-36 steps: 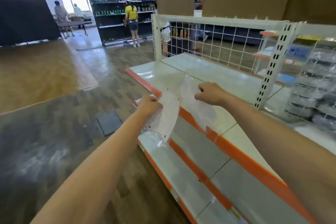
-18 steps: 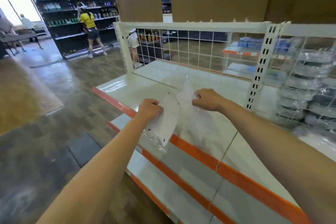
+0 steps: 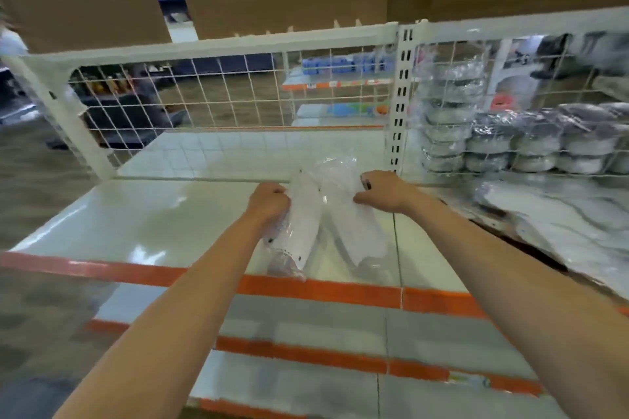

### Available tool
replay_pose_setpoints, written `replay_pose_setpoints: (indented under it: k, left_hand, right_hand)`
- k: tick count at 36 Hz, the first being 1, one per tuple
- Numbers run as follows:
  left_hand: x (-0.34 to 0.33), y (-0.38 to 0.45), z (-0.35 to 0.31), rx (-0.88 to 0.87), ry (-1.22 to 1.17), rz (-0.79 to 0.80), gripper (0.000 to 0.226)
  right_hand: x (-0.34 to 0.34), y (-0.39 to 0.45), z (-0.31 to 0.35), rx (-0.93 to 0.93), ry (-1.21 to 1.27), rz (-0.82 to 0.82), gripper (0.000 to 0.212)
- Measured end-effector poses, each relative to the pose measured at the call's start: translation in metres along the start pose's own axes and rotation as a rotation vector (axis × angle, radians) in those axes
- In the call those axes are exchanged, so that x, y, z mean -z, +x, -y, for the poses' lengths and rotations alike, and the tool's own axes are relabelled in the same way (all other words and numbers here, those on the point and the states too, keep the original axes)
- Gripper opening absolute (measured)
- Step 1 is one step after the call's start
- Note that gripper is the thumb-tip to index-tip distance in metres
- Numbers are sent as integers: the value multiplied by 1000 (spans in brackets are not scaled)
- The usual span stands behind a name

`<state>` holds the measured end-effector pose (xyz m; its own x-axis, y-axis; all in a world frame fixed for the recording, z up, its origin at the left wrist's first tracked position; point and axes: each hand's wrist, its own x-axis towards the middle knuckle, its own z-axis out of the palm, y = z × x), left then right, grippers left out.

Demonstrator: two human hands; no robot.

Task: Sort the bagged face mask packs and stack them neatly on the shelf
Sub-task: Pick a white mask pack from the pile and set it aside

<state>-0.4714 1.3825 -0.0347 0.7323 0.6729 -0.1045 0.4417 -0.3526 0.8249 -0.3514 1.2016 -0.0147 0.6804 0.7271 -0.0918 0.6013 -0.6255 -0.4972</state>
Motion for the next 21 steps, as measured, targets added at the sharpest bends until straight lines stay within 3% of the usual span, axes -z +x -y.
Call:
replay_pose_setpoints:
  k: [6, 11, 16, 21]
  left_hand:
    - [-49, 12, -14, -37, -48, 154, 21]
    - [-101, 8, -44, -117, -104, 300, 26]
    - [-149, -17, -72, -173, -113, 438, 19]
    - [-179, -43, -93, -253, -117, 534, 22]
  right_hand:
    - [15, -39, -34, -174, -57, -79, 36]
    - [37, -86, -71, -377, 23, -174, 14]
    - [45, -139, -108, -504, 47, -277, 32]
    - [55, -177, -144, -603, 164, -463, 10]
